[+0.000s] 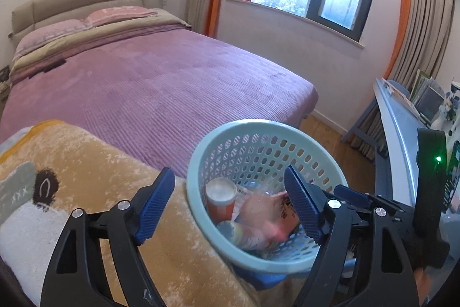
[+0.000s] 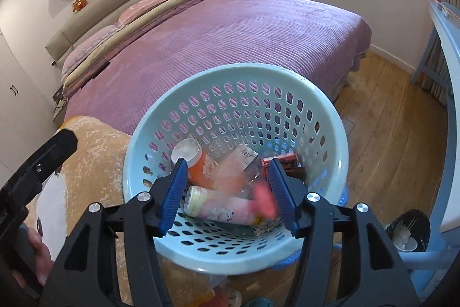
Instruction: Collect trash
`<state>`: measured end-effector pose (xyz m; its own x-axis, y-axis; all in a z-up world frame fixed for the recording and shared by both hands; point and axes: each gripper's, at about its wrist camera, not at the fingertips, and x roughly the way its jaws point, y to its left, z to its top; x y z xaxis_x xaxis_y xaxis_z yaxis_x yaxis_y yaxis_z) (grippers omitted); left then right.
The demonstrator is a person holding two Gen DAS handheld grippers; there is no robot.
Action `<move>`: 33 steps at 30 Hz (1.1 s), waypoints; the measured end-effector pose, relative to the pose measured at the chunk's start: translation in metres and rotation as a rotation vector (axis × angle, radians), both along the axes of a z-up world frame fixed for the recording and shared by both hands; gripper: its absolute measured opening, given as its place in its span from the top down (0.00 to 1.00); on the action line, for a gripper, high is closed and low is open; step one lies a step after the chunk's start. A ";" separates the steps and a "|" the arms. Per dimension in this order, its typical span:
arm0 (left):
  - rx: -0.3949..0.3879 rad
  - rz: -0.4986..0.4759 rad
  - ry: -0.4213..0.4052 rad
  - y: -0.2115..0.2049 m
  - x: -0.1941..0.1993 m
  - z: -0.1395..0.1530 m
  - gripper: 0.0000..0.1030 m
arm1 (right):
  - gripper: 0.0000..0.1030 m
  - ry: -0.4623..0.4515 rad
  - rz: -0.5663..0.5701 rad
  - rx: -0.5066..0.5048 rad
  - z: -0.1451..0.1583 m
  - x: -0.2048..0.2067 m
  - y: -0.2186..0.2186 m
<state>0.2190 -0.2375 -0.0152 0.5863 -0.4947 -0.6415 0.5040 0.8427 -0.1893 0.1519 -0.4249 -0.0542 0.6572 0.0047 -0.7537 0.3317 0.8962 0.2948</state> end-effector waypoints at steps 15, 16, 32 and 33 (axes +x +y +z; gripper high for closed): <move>-0.061 0.135 -0.084 0.089 -0.071 0.028 0.17 | 0.40 -0.128 0.085 -0.003 0.060 -0.053 0.060; -0.058 0.156 -0.090 0.093 -0.075 0.028 0.17 | 0.39 -0.139 0.089 -0.006 0.064 -0.057 0.064; 0.069 0.548 -0.411 0.170 -0.161 0.013 0.15 | 0.34 -0.464 0.057 -0.272 0.088 -0.123 0.125; 0.061 0.563 -0.425 0.174 -0.163 0.013 0.14 | 0.34 -0.478 0.051 -0.275 0.089 -0.127 0.127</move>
<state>0.0560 -0.0637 -0.0021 0.9482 -0.0138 -0.3172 0.0088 0.9998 -0.0172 0.0246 -0.2981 0.0351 0.9306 -0.1094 -0.3492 0.1726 0.9727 0.1552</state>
